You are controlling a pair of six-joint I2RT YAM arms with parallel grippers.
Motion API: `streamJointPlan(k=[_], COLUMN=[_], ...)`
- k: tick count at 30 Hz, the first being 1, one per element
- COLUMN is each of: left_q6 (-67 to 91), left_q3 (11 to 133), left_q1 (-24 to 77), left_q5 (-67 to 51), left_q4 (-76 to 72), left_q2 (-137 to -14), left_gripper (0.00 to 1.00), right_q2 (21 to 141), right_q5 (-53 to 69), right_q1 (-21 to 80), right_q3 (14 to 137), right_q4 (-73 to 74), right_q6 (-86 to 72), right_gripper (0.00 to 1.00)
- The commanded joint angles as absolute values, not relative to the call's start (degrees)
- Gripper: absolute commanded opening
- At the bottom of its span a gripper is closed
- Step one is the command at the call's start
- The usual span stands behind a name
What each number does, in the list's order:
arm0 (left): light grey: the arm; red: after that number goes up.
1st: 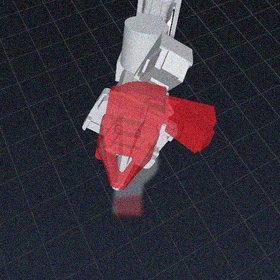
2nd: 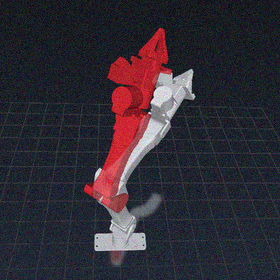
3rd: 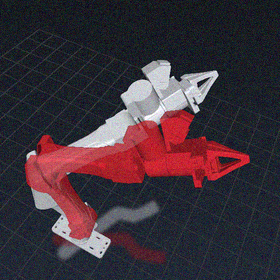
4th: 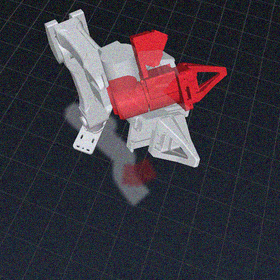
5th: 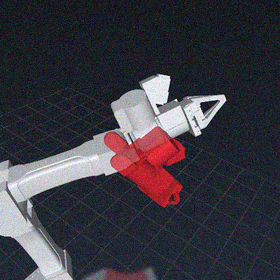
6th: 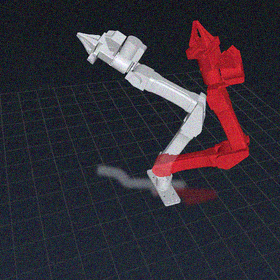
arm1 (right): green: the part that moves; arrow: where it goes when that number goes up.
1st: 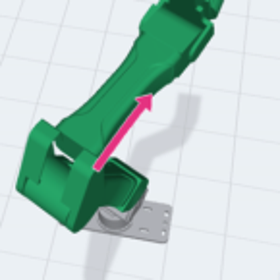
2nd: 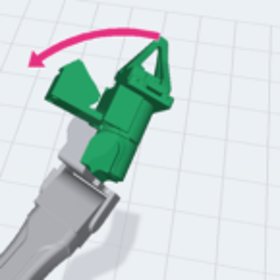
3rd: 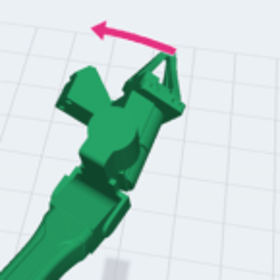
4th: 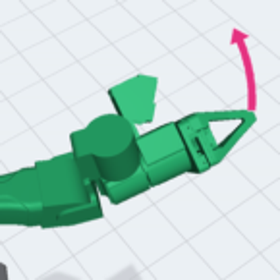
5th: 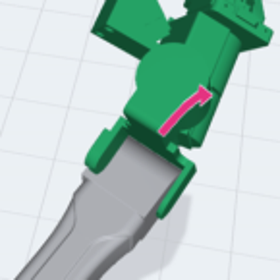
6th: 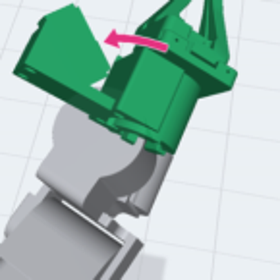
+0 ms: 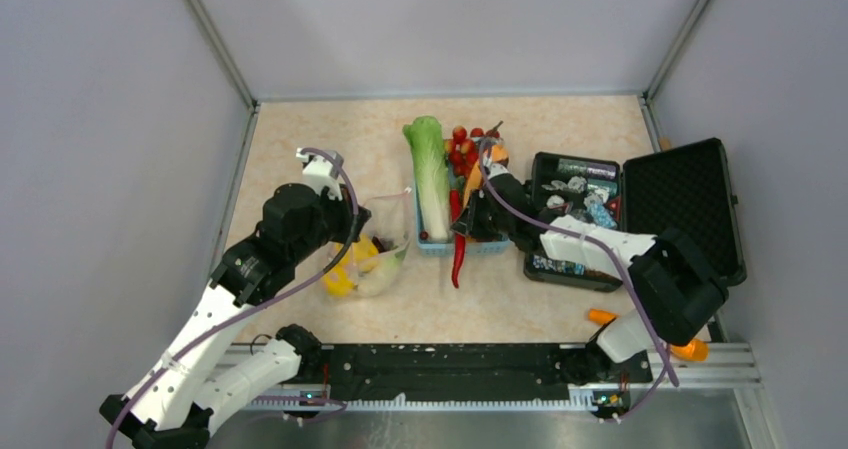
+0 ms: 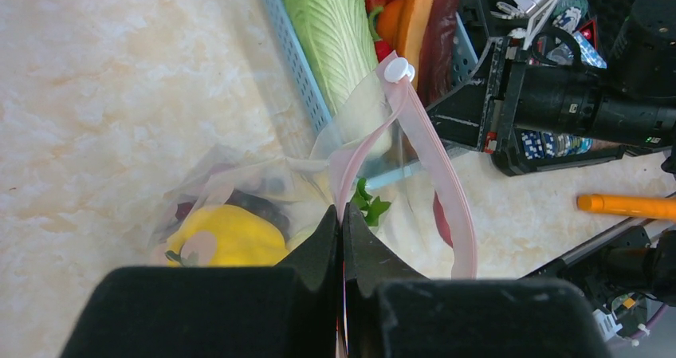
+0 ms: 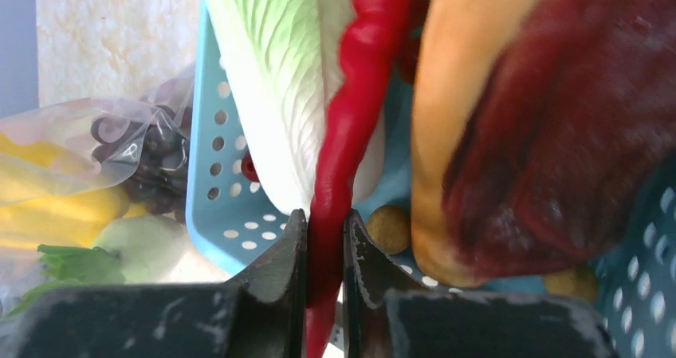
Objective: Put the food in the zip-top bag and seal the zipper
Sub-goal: Pick up the fake vegetable from the bin.
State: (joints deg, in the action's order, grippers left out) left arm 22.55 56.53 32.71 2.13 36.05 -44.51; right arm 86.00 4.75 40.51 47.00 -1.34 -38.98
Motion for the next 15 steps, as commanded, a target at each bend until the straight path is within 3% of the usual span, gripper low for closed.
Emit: streamJointPlan(k=[1, 11, 15], left_q6=[22.59, 22.46, 22.44], left_q3=[56.6, 56.34, 56.34], left_q1=[32.61, 32.63, 32.61], left_q5=[1.54, 0.98, 0.8], left_q4=[34.23, 33.5, 33.47], left_q2=[-44.56, -45.44, -45.53], left_gripper=[0.0, 0.0, 0.0], right_q2=[82.02, 64.46, 56.56], right_q5=[3.31, 2.67, 9.16], right_q1=[41.31, 41.3, 41.3], right_q3=[48.11, 35.85, 28.55], right_q4=[-3.79, -11.97, -25.0], right_q6=[-36.67, -33.83, -29.47], right_gripper=[0.01, 0.02, 0.03])
